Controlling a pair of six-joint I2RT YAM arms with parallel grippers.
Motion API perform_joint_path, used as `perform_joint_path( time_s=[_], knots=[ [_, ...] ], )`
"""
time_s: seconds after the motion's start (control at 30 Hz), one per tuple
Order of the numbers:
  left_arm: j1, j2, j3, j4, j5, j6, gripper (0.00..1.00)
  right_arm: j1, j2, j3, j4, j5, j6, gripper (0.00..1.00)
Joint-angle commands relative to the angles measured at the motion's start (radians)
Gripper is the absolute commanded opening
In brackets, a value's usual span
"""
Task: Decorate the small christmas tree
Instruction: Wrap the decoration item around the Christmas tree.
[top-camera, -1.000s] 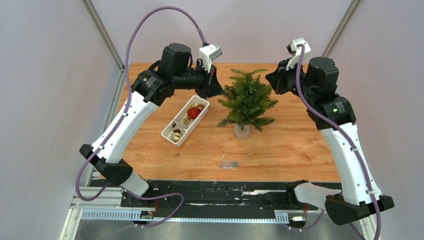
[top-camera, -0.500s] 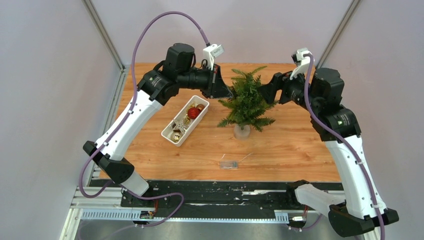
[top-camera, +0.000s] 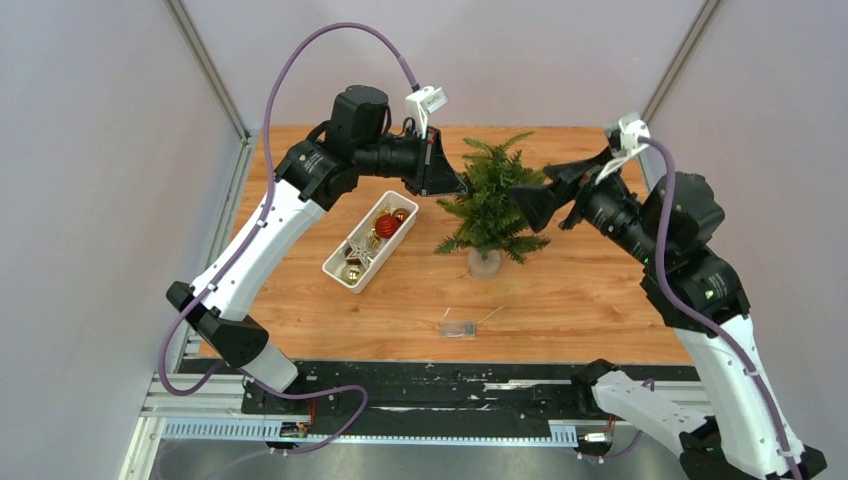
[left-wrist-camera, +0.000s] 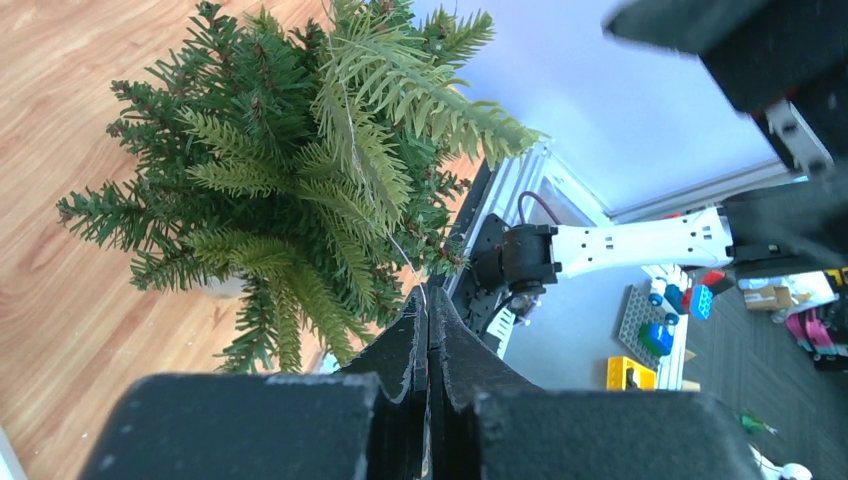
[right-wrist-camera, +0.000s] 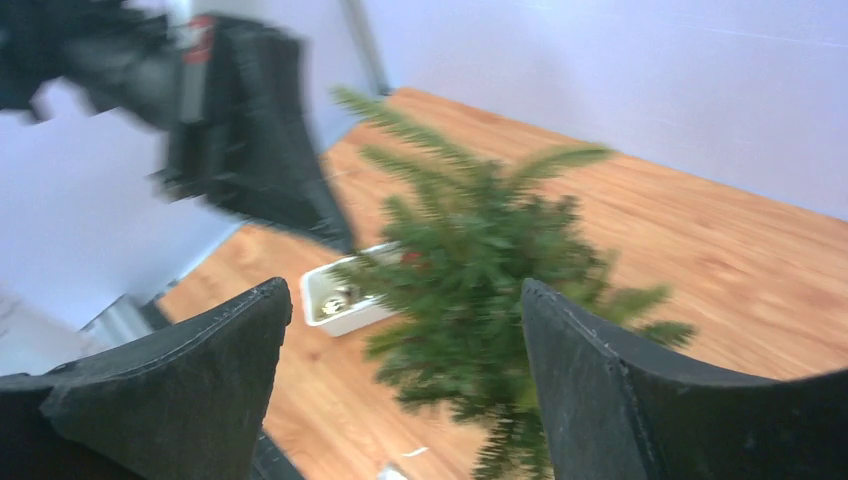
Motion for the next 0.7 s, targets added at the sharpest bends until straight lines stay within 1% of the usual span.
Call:
perform_joint_path(
  time_s=[0.0, 0.07, 0.13, 0.2, 0.23, 0.3, 0.4, 0.53, 0.6, 0.67],
  knots=[
    [0.004, -0.007, 0.014, 0.037, 0.008, 0.002, 0.00, 0.197, -0.041, -0.118, 0.188, -0.004, 0.057, 0.85],
    [0.004, -0.009, 0.011, 0.036, 0.007, 0.008, 0.00, 0.336, -0.040, -0.182, 0.253, 0.031, 0.060, 0.84],
    [0.004, -0.010, 0.010, 0.037, 0.009, 0.010, 0.00, 0.440, -0.043, -0.245, 0.314, 0.125, 0.054, 0.84],
    [0.004, -0.008, 0.012, 0.037, 0.011, 0.010, 0.00, 0.511, -0.054, -0.323, 0.397, 0.208, 0.056, 0.80],
    [0.004, -0.007, 0.013, 0.038, 0.013, 0.011, 0.00, 0.532, -0.058, -0.362, 0.453, 0.241, 0.066, 0.77],
    [0.004, -0.006, 0.012, 0.039, 0.017, 0.009, 0.00, 0.565, -0.049, -0.419, 0.545, 0.258, 0.084, 0.69],
    [0.004, -0.008, 0.005, 0.040, 0.019, 0.010, 0.00, 0.596, -0.011, -0.448, 0.602, 0.306, 0.098, 0.58],
    [0.003, -0.006, 0.001, 0.044, 0.019, 0.008, 0.00, 0.600, 0.021, -0.468, 0.664, 0.313, 0.124, 0.57],
    [0.004, -0.002, 0.002, 0.043, 0.022, 0.006, 0.00, 0.600, 0.041, -0.473, 0.674, 0.355, 0.132, 0.58],
    [0.004, 0.002, 0.005, 0.046, 0.026, 0.004, 0.00, 0.600, 0.061, -0.481, 0.682, 0.408, 0.122, 0.56]
  ],
)
